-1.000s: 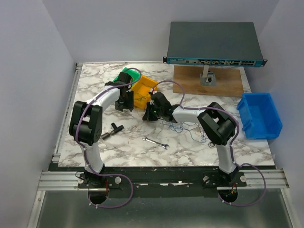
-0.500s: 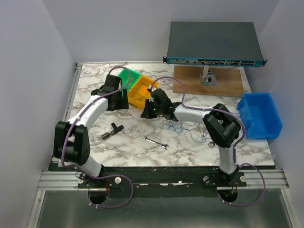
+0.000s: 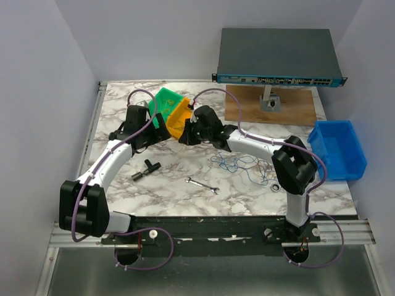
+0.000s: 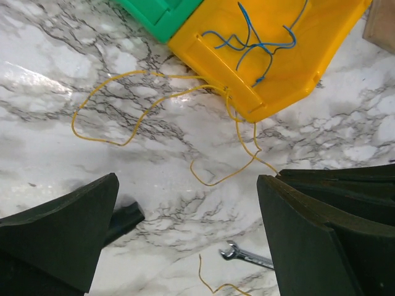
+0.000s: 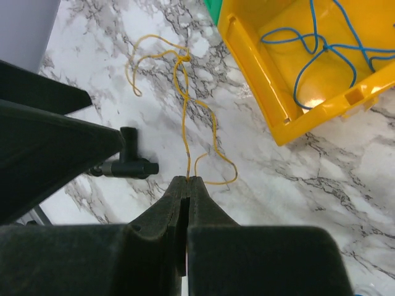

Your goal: Untangle the cables

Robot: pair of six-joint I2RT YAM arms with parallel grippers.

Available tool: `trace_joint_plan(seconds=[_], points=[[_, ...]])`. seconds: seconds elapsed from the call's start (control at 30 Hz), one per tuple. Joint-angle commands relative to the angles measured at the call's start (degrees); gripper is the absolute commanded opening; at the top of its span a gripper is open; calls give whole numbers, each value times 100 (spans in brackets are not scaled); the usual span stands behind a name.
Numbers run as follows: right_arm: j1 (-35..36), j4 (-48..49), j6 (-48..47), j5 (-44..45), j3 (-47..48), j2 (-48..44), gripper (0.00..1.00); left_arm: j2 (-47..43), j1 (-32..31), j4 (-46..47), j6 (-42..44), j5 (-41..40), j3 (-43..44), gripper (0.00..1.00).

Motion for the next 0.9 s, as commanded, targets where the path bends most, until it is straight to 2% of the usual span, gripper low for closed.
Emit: trace_joint_plan(seconds=[0.0, 0.27, 0.37, 0.53, 0.67, 0.73, 0.8, 0.83, 0.87], points=[[35, -313, -233, 217, 430, 187, 1, 33, 177, 812, -1224, 878, -224, 99], [36, -167, -261, 194, 305, 177, 1, 677, 177, 1688, -2798, 1234, -256, 98], [34, -58, -274, 118, 224, 155, 1, 1015, 177, 1920, -3100, 1459, -174, 94], [34, 55, -298, 16, 123, 80, 1, 1310, 192, 2210, -3451, 1338, -204, 84], [37, 60, -296, -45, -28, -35, 1, 1464, 197, 2302, -3485, 1112, -84, 59], [34, 243, -282, -70, -120, -102, 1, 1529, 203, 2298, -3476, 1035, 32, 38], [30, 281, -294, -86, -203, -159, 1, 1576, 211, 2231, -3404, 961, 159, 5], [34, 307, -298, -81, -244, -198, 1, 1603, 212, 2130, -3354, 919, 265, 0], [34, 327, -308, -82, -300, -238, 2, 1615, 220, 2081, -3261, 919, 341, 0]])
